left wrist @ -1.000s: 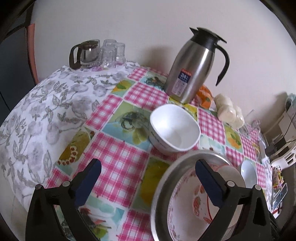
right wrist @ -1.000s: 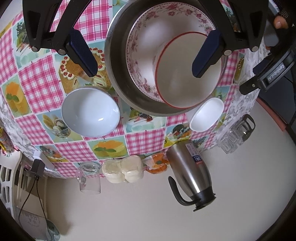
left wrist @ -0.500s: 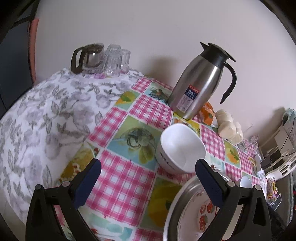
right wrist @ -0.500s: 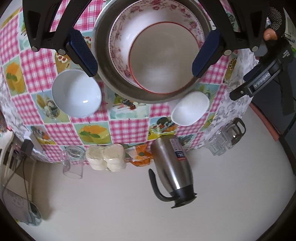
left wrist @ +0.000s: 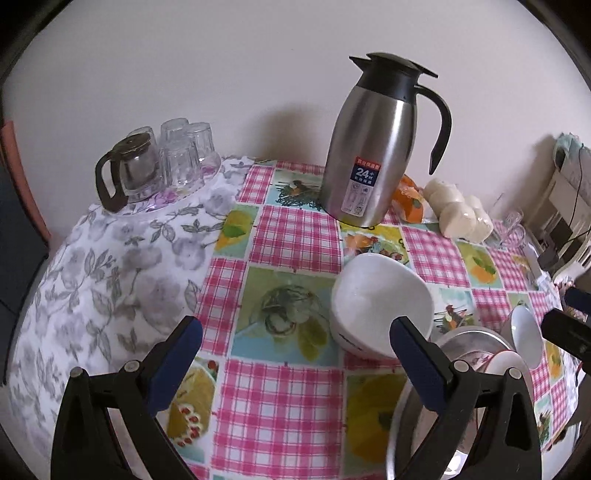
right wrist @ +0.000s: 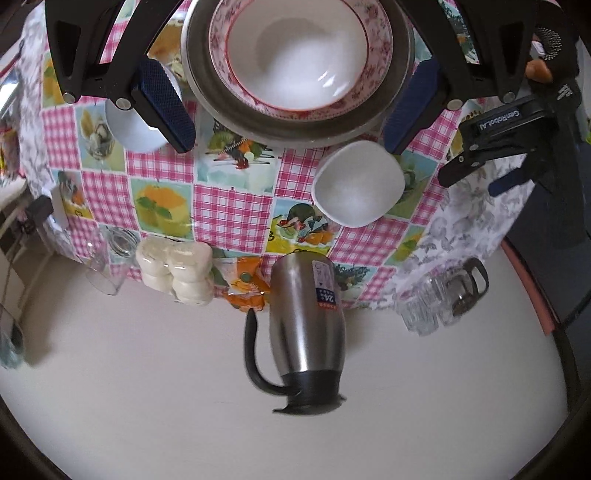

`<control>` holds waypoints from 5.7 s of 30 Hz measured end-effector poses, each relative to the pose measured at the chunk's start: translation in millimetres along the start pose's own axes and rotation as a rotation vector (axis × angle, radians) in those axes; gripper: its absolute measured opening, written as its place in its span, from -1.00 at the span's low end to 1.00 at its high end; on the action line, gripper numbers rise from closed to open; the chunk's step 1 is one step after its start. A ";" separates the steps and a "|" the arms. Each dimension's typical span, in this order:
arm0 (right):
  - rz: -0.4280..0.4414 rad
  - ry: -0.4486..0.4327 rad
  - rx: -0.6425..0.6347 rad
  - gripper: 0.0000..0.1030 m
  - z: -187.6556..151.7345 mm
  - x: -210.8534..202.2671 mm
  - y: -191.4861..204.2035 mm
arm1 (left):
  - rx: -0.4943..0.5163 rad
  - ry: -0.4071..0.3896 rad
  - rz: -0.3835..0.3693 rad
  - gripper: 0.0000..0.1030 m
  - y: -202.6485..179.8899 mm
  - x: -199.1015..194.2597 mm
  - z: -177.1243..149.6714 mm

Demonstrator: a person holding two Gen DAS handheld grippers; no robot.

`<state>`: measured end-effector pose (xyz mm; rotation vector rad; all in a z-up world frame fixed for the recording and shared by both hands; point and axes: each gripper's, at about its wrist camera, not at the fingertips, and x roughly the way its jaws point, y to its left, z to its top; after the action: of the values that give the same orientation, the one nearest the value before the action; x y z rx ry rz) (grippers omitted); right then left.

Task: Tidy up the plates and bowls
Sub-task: 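Move the right gripper to the white square bowl, then close the right gripper on the white square bowl's rim, then lift the white square bowl with the right gripper toward the basin, then lower the white square bowl onto the red-rimmed bowl in the steel basin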

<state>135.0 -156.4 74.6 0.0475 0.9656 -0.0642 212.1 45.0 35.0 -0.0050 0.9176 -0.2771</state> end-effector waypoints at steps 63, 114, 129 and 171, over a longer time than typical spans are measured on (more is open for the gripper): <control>0.024 0.365 0.010 -0.75 32.5 137.0 60.2 | -0.314 0.214 -0.240 -0.59 23.3 64.9 -2.1; 0.253 -0.087 0.358 -0.75 -93.4 -48.4 -65.6 | -0.109 -0.069 -0.164 -0.59 -122.1 -91.7 -66.6; 0.250 -0.068 0.405 -0.73 -102.9 -40.0 -88.2 | -0.098 -0.015 -0.184 -0.59 -137.6 -71.8 -69.5; 0.187 0.040 0.386 -0.62 -104.1 -5.6 -72.7 | -0.174 0.123 -0.153 -0.46 -123.5 -39.5 -76.8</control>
<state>41.0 -221.5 19.3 0.4952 0.9734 -0.0768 100.2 -55.9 34.2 -0.2212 1.0636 -0.3413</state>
